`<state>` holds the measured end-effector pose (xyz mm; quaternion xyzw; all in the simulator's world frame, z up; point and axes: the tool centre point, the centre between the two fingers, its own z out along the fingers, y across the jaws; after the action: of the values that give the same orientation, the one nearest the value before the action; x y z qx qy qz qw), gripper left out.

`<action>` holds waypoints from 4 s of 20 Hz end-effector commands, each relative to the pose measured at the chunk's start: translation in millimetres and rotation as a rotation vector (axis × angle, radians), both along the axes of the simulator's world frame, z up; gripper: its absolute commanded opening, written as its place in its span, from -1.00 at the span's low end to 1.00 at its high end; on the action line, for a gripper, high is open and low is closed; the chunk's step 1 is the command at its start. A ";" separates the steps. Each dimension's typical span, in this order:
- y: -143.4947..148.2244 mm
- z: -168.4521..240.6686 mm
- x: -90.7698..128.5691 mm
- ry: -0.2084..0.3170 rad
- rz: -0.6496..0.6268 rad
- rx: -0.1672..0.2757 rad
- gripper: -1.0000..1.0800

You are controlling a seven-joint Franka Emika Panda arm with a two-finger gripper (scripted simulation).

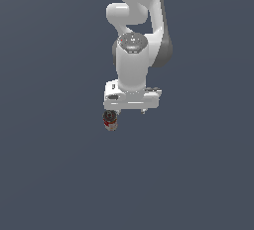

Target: Pick up the object and move it to a goal position.

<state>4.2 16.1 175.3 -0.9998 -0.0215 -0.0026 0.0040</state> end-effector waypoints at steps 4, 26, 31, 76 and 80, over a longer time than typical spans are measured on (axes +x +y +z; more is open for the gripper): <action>-0.6 1.4 0.2 -0.001 0.002 0.003 0.92; -28.4 -4.5 -4.6 -0.006 0.071 0.011 0.92; -53.9 -20.4 -12.5 -0.003 0.135 0.003 0.92; -97.3 -97.9 -30.5 0.004 0.250 -0.009 -1.00; -99.1 -95.9 -32.5 0.004 0.250 -0.009 -1.00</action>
<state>-27.6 -81.7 78.2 -0.9893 -0.1462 0.0005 0.0002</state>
